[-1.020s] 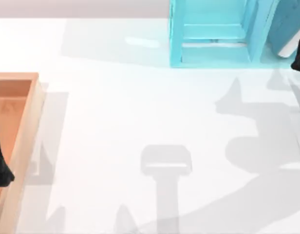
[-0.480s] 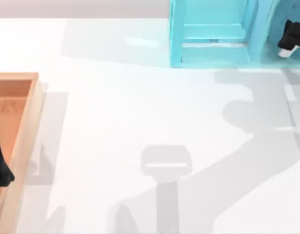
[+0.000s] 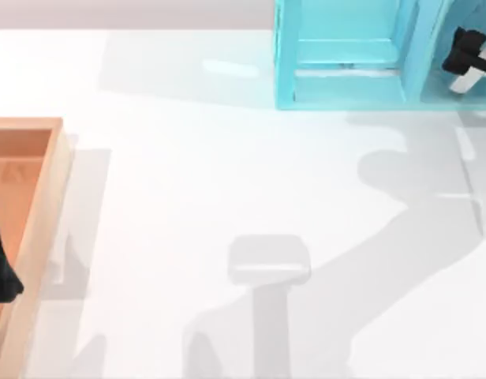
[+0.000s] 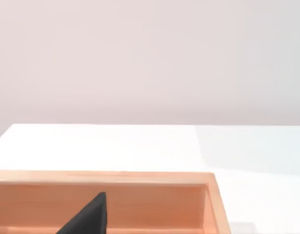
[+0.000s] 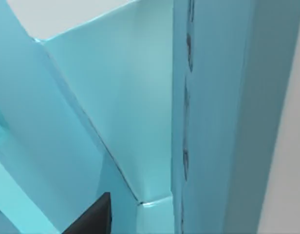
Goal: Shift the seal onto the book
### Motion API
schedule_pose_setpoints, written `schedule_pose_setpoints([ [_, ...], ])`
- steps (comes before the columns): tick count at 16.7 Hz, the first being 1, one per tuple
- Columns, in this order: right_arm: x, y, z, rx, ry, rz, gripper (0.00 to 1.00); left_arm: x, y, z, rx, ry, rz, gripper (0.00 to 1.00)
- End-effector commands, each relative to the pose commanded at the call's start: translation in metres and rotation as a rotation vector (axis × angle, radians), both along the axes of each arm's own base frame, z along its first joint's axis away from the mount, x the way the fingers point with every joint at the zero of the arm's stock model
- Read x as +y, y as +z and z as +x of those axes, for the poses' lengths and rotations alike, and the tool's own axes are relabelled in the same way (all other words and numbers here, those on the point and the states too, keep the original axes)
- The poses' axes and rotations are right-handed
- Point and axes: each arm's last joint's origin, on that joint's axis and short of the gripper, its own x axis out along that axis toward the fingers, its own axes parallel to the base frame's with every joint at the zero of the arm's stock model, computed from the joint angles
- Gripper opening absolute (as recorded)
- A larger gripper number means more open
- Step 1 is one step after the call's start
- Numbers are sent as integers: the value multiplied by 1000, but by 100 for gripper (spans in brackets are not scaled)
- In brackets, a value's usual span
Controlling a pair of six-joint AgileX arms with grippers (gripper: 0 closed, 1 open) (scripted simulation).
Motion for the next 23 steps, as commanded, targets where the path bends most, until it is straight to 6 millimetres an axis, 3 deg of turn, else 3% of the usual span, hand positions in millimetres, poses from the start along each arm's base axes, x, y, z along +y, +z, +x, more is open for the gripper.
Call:
schedule_pose_setpoints([
  [13, 0, 0, 0, 0, 0, 0, 2, 0, 0, 0, 0, 0, 0, 100],
  [23, 3, -5, -2, 16, 6, 7, 0, 0, 0, 0, 0, 0, 0, 100],
])
